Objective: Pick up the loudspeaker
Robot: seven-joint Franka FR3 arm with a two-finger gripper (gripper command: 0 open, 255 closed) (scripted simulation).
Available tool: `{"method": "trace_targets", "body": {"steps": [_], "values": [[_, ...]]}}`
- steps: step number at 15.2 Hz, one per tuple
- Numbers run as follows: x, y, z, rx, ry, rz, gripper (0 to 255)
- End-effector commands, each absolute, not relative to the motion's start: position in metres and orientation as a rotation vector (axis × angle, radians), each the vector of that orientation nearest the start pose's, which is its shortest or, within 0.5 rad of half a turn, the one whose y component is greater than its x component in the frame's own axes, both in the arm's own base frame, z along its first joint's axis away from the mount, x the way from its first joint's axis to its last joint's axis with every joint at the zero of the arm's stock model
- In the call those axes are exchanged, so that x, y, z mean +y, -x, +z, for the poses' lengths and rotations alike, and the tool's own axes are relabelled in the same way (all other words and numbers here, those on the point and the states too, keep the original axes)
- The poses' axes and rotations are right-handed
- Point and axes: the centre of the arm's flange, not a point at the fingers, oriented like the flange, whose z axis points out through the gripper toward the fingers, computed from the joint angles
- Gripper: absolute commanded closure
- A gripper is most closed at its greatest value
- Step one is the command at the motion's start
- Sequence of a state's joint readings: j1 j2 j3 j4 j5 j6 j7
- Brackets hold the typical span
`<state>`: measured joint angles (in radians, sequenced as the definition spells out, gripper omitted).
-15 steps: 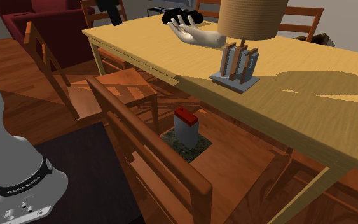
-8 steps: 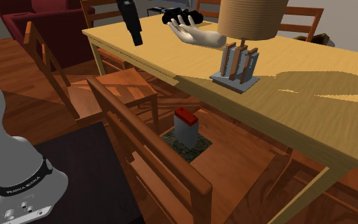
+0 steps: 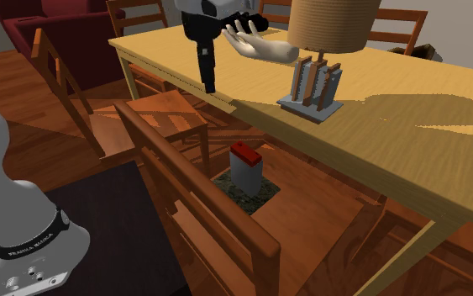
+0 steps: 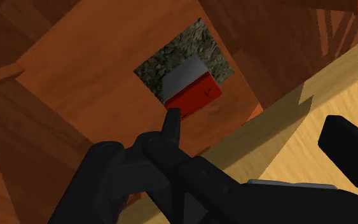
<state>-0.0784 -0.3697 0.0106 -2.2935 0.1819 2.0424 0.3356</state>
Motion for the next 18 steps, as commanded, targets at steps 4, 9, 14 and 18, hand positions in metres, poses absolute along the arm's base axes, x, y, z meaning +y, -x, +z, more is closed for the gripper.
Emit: {"method": "trace_targets", "body": {"steps": [4, 9, 14, 18], "values": [[-0.034, -0.492, 0.451, 0.954, 2.802, -0.073, 0], [-0.053, -0.525, 0.394, 1.195, 2.707, -0.003, 0], [-0.076, -0.552, 0.335, 1.427, 2.591, 0.067, 0], [-0.095, -0.568, 0.287, 1.605, 2.484, 0.122, 0]]}}
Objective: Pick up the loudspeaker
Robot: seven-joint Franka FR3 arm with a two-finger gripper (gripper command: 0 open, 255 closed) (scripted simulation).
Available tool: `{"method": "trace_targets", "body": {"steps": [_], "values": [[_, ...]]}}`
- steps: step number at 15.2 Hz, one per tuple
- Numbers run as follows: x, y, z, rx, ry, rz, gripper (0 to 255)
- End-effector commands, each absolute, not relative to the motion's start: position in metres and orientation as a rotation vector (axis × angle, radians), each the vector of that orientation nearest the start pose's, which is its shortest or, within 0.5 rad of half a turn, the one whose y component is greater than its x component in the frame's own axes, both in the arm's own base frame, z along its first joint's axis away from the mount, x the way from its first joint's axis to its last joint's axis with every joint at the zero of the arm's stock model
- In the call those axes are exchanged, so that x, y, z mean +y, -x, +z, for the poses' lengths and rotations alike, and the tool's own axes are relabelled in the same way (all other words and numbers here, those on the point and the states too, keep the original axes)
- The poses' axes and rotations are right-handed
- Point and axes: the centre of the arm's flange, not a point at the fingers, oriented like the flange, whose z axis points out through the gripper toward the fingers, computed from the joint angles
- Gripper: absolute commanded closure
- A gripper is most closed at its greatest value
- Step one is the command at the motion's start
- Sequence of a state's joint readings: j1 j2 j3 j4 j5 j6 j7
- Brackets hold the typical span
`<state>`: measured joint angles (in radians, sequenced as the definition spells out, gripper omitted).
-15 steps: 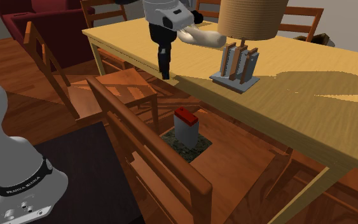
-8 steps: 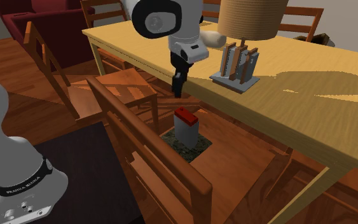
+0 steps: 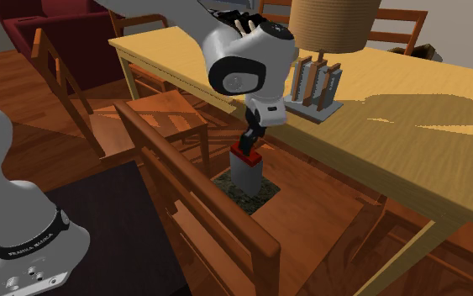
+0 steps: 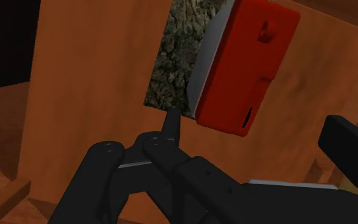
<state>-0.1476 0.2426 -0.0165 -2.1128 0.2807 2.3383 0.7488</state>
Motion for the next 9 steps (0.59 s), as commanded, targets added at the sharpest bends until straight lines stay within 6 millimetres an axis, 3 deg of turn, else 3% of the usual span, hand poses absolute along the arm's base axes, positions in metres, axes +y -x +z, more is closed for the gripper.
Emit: {"method": "trace_targets", "body": {"steps": [1, 2, 9], "values": [[-0.100, -0.571, 0.275, 1.649, 2.455, 0.136, 0], [-0.106, -0.574, 0.262, 1.691, 2.425, 0.150, 0], [-0.106, -0.574, 0.230, 1.692, 2.425, 0.150, 0]]}}
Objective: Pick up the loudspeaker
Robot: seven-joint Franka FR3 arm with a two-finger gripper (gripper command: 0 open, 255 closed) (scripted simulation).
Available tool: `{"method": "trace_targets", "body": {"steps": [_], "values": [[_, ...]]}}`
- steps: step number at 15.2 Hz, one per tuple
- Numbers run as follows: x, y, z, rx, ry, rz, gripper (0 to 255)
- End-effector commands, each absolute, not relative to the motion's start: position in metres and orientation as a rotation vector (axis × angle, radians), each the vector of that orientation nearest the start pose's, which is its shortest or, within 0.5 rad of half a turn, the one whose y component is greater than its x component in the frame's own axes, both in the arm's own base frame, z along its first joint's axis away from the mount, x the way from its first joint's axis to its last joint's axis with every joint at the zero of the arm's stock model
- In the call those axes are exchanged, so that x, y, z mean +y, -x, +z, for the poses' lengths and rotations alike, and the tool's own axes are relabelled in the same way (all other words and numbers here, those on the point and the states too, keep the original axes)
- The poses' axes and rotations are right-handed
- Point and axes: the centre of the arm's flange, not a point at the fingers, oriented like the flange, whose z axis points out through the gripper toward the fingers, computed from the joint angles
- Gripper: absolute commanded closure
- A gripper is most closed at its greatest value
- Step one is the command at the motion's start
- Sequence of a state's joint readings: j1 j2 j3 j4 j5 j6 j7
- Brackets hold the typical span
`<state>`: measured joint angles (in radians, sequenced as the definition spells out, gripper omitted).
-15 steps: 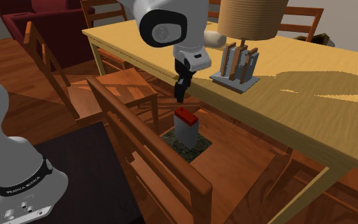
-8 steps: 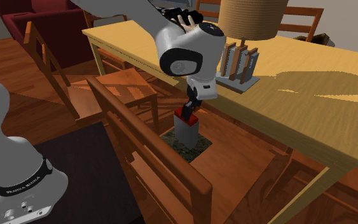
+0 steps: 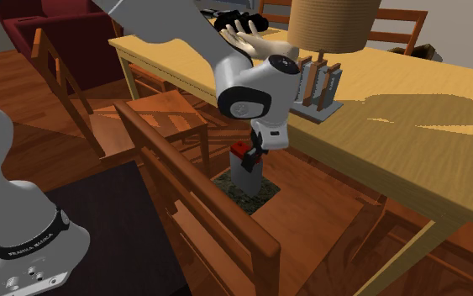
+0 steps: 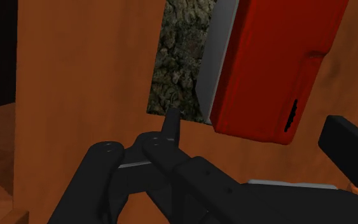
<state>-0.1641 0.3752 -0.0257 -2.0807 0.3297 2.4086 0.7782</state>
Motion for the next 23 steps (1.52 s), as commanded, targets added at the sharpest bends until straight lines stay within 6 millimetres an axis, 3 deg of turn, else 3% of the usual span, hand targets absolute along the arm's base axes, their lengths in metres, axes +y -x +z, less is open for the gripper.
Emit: {"method": "trace_targets", "body": {"steps": [1, 3, 4, 13, 23], "values": [[-0.106, -0.574, 0.222, 1.692, 2.425, 0.150, 0], [-0.106, -0.574, 0.222, 1.692, 2.425, 0.150, 0], [-0.105, -0.574, 0.221, 1.692, 2.425, 0.150, 255], [-0.106, -0.574, 0.222, 1.692, 2.425, 0.150, 255], [-0.106, -0.574, 0.275, 1.692, 2.425, 0.150, 255]]}}
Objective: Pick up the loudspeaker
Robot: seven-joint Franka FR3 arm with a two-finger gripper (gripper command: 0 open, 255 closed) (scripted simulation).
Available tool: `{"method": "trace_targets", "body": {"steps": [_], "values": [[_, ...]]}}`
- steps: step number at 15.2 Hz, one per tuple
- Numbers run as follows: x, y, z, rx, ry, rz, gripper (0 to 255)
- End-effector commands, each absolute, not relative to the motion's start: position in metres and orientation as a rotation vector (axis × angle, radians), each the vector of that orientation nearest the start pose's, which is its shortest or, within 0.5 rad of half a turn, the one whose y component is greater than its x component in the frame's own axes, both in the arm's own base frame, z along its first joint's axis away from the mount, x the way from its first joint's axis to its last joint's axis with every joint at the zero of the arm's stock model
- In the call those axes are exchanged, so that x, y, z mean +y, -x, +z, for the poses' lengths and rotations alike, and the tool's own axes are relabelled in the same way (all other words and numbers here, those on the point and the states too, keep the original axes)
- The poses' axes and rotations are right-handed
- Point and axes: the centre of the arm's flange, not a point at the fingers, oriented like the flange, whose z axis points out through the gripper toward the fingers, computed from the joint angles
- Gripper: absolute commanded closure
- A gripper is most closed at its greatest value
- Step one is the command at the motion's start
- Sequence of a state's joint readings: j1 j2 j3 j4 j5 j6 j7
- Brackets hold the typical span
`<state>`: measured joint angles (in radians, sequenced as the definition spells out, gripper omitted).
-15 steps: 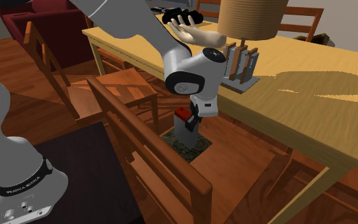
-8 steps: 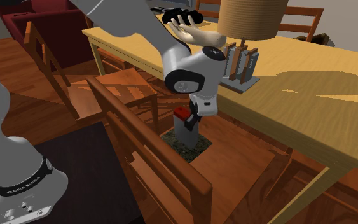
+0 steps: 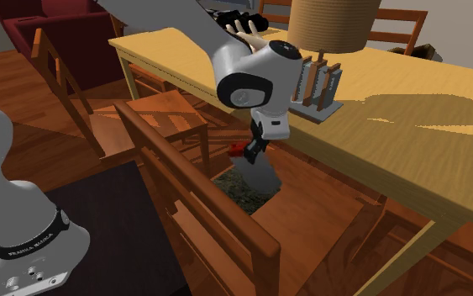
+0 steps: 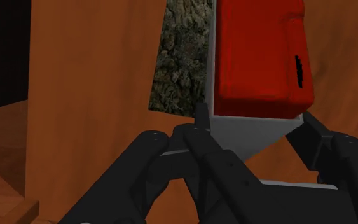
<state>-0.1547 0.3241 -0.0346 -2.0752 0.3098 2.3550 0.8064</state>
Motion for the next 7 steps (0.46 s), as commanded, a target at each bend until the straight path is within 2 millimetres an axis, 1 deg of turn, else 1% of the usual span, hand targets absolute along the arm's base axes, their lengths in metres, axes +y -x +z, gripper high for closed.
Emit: {"method": "trace_targets", "body": {"steps": [1, 5, 7], "values": [[-0.106, -0.574, 0.280, 1.692, 2.425, 0.150, 255], [-0.106, -0.574, 0.301, 1.692, 2.425, 0.150, 255], [-0.106, -0.574, 0.302, 1.692, 2.425, 0.150, 255]]}}
